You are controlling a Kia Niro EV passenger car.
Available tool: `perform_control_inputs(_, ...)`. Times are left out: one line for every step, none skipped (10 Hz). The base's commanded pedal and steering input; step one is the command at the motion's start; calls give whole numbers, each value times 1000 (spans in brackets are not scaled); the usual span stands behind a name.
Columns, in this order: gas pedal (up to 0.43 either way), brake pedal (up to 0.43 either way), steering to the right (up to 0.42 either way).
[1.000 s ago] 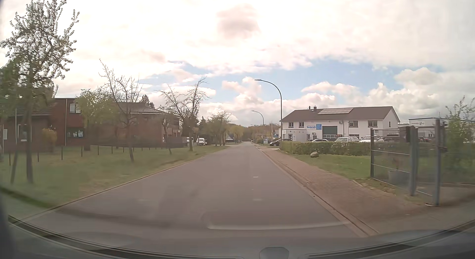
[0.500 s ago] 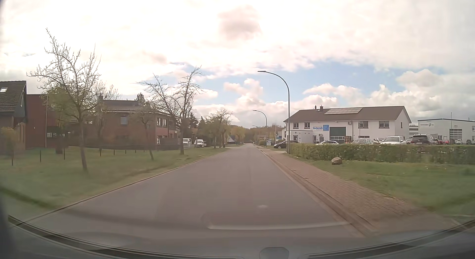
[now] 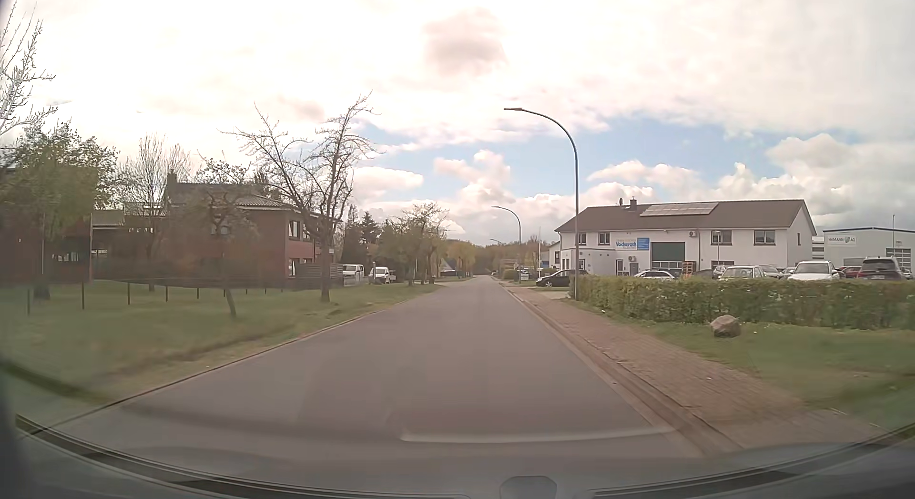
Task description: Follow the waypoints while adhering to traffic rules and regulations
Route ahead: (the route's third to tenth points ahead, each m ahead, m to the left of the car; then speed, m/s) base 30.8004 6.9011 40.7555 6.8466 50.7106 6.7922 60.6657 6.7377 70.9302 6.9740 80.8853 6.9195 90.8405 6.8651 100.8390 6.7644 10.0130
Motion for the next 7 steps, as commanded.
perform_control_inputs(138,0,-5)
perform_control_inputs(138,0,-4)
perform_control_inputs(138,0,-4)
perform_control_inputs(138,0,-4)
perform_control_inputs(138,0,-4)
perform_control_inputs(150,0,-4)
perform_control_inputs(150,0,-4)
